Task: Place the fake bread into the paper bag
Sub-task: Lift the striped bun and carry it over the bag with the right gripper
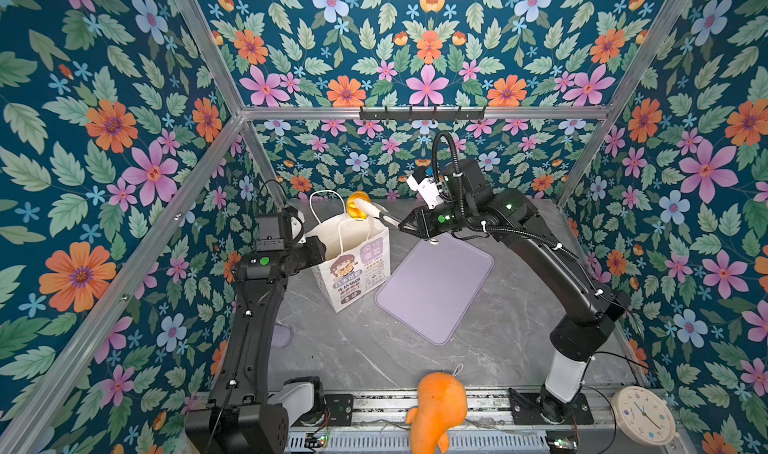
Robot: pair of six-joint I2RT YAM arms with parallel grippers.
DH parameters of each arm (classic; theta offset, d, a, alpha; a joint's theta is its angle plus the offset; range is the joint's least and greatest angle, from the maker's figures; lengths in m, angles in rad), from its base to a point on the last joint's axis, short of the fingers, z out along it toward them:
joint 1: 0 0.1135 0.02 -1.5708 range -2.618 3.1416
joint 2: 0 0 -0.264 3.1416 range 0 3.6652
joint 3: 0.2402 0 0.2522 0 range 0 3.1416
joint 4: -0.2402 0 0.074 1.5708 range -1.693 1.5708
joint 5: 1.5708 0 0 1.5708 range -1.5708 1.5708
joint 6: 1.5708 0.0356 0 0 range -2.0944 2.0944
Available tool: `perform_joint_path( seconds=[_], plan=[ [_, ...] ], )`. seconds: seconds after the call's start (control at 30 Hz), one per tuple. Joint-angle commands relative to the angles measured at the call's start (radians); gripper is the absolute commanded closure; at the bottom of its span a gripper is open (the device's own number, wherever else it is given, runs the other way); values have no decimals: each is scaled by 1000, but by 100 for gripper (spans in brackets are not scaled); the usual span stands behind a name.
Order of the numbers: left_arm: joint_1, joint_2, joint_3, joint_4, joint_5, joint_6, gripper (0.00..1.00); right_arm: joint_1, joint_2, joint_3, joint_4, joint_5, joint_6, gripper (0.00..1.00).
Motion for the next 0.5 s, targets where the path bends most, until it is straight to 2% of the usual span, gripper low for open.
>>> perform_joint_path(
  seconds=[0.0, 0.23, 0.47],
  plan=[
    [1, -4, 4, 4, 6, 1, 62, 22, 42, 67, -44, -19, -30, 72],
    [0, -5, 11, 0, 5, 2, 62, 56, 86, 101, -86, -7, -45, 72],
    [0, -6, 9, 2, 7, 2, 62, 70, 66, 42, -82, 10, -45, 73]
  ],
)
